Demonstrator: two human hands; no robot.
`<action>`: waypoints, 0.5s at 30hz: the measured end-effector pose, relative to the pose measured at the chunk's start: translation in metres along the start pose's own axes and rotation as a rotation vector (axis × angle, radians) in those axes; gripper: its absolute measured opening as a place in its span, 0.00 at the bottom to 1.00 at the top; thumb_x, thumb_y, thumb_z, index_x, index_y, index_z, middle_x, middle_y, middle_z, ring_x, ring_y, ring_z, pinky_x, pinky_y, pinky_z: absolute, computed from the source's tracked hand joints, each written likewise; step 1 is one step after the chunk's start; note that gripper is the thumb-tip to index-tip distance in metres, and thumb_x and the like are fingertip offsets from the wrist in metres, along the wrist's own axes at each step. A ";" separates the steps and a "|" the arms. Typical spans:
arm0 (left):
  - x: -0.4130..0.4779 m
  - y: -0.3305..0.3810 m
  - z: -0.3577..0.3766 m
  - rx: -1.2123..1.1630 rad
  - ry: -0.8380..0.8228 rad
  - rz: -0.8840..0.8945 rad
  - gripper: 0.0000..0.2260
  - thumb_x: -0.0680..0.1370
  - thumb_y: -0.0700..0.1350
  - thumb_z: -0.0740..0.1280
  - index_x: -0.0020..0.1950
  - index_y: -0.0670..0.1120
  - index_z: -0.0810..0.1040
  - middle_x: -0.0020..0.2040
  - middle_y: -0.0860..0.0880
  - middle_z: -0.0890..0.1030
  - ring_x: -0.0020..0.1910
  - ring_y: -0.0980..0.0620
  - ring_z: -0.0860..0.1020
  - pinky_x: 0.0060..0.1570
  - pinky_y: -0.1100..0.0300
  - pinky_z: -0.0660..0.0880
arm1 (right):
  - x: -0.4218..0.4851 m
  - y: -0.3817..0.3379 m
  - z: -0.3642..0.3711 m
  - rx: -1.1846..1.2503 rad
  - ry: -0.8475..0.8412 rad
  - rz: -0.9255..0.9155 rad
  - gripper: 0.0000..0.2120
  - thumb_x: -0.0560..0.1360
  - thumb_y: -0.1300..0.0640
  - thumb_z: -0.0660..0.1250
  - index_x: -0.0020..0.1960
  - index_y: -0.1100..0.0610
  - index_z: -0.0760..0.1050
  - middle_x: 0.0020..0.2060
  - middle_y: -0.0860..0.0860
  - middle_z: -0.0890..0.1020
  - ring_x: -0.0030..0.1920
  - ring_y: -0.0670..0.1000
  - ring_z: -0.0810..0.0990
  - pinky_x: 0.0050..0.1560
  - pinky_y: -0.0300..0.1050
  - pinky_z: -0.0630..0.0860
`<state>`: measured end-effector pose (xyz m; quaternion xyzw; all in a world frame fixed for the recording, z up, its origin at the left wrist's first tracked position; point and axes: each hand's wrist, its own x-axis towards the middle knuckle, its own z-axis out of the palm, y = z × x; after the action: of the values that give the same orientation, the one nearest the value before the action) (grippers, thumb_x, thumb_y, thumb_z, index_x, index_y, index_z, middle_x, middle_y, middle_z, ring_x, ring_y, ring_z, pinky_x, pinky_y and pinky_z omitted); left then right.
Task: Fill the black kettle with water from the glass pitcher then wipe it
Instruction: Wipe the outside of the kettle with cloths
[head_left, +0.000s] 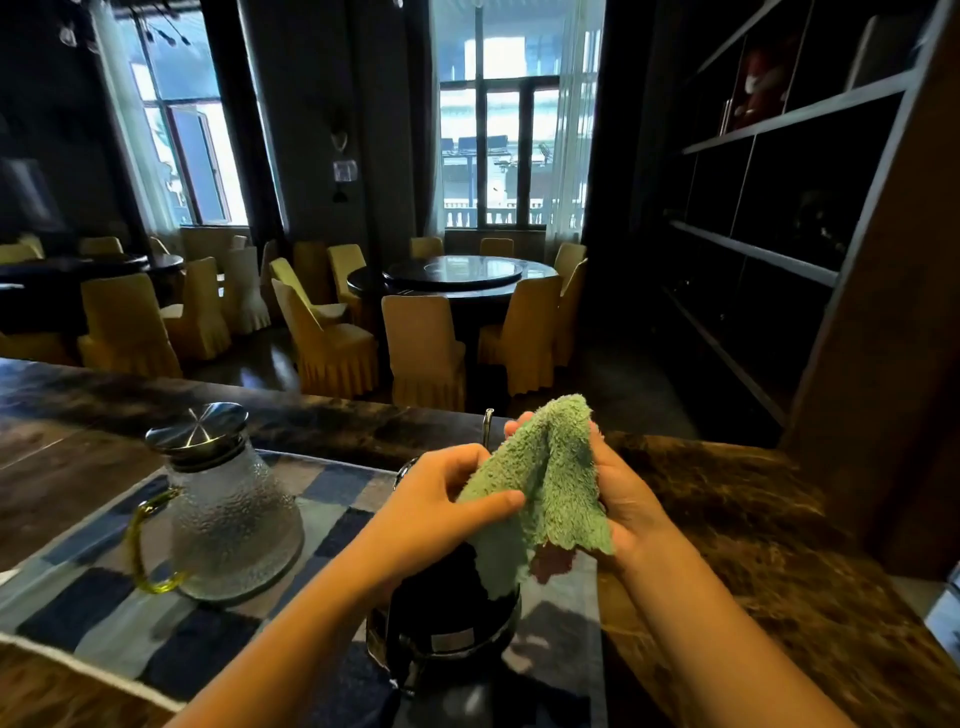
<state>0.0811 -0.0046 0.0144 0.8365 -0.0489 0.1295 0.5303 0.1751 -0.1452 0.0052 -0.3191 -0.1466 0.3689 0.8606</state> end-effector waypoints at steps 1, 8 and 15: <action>0.000 0.002 -0.004 -0.039 -0.023 -0.015 0.14 0.70 0.48 0.72 0.42 0.38 0.75 0.37 0.46 0.76 0.38 0.53 0.75 0.41 0.55 0.71 | -0.002 -0.002 0.000 -0.116 0.005 -0.040 0.13 0.66 0.51 0.68 0.42 0.59 0.84 0.39 0.56 0.85 0.38 0.54 0.85 0.40 0.51 0.83; -0.008 0.009 -0.023 -0.316 0.002 -0.251 0.08 0.74 0.48 0.67 0.43 0.43 0.78 0.41 0.45 0.80 0.41 0.49 0.78 0.44 0.56 0.72 | 0.000 0.001 -0.009 -0.477 0.089 -0.043 0.20 0.81 0.46 0.52 0.52 0.55 0.80 0.45 0.52 0.85 0.46 0.50 0.83 0.47 0.47 0.77; -0.021 0.014 -0.049 -0.484 -0.043 -0.352 0.14 0.71 0.54 0.65 0.48 0.48 0.84 0.52 0.44 0.83 0.47 0.46 0.81 0.43 0.56 0.79 | 0.005 0.005 0.016 -0.959 -0.118 -0.256 0.07 0.77 0.65 0.65 0.51 0.57 0.78 0.43 0.48 0.84 0.46 0.45 0.82 0.46 0.39 0.79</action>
<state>0.0500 0.0323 0.0409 0.6839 0.0564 0.0026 0.7274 0.1682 -0.1316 0.0136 -0.6369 -0.3862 0.1687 0.6456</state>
